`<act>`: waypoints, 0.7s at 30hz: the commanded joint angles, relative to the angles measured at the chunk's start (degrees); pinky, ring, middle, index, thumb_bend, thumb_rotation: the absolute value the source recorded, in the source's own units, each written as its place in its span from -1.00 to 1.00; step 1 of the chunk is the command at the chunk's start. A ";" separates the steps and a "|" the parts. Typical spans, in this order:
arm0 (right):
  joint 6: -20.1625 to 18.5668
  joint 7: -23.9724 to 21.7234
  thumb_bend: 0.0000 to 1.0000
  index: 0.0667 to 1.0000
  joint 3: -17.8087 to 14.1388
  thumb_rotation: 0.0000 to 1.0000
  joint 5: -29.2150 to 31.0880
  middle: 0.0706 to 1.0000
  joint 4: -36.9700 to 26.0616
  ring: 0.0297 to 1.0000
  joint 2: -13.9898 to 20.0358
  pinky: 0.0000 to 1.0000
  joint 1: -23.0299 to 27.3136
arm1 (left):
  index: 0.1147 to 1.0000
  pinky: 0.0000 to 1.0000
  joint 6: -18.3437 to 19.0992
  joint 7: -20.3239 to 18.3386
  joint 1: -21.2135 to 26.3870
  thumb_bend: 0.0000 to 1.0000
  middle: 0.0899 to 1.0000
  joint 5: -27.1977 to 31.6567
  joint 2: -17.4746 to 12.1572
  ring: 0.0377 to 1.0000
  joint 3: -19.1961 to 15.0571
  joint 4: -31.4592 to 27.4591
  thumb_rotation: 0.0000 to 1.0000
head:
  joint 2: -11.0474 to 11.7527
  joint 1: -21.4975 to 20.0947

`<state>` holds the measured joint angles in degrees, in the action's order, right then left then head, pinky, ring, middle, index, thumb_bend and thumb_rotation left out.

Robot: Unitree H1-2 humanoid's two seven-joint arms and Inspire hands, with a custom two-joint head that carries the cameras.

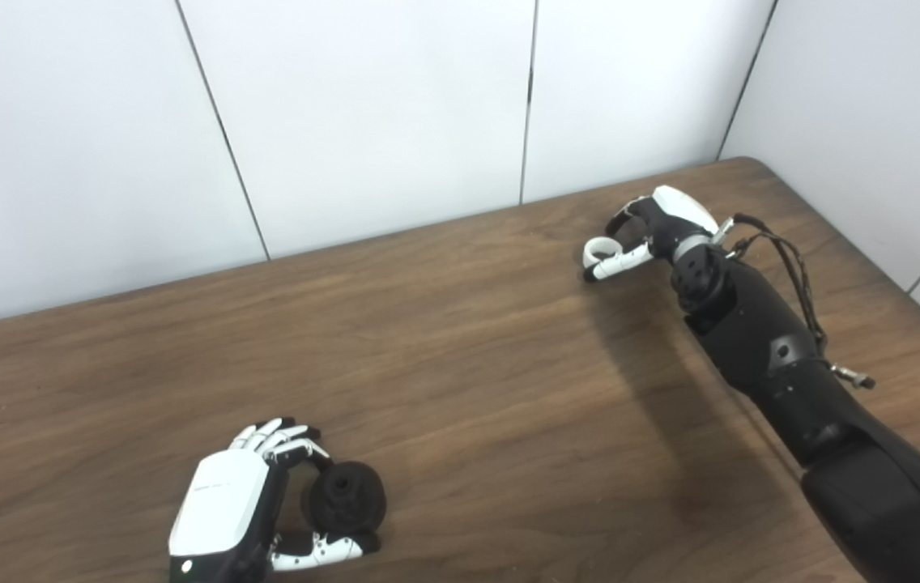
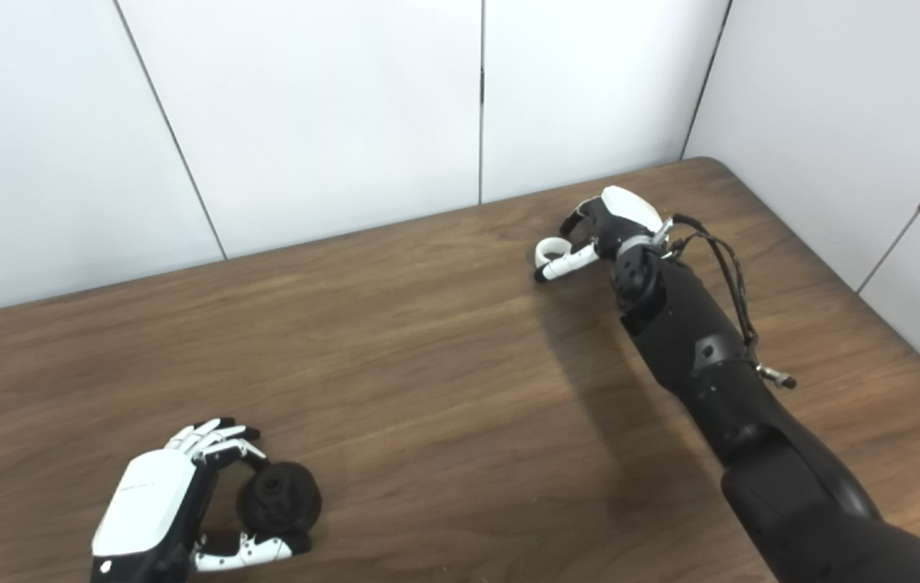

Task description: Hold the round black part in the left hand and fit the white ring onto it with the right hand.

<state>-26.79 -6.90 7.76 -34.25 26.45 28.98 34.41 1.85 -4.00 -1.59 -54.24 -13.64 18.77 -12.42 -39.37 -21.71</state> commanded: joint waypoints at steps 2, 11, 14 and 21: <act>-0.09 0.37 0.75 0.28 -0.68 -0.38 -0.62 0.87 -2.18 1.00 1.43 0.98 2.42 | -0.16 0.83 1.40 -0.78 -0.49 0.05 0.54 -1.56 -0.66 0.75 -0.41 -0.89 -0.90 | -0.21 -0.01; 0.06 1.20 0.12 -0.07 -0.90 -0.68 0.05 0.84 -2.75 1.00 1.21 1.00 1.93 | -0.16 0.83 1.29 -0.87 -0.43 0.05 0.54 -1.37 -0.59 0.75 -0.58 -0.93 -0.90 | -0.40 0.57; 0.47 2.83 0.06 -0.10 -1.42 -0.72 0.59 0.79 -3.03 1.00 0.90 1.00 1.40 | -0.16 0.82 1.10 -0.54 -0.39 0.05 0.53 -1.46 -0.51 0.75 -0.58 -0.97 -0.90 | -0.46 1.06; 2.75 5.31 0.05 -0.11 -1.42 -0.73 1.40 0.75 -3.31 1.00 1.24 0.97 0.64 | -0.16 0.82 0.87 -0.27 -0.18 0.05 0.53 -0.94 -0.45 0.74 -0.89 -0.96 -0.90 | -0.48 0.86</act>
<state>-25.42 -3.51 7.15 -32.90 24.54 28.73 33.16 1.92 -4.31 -1.61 -54.40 -13.50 18.51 -12.68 -39.81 -20.83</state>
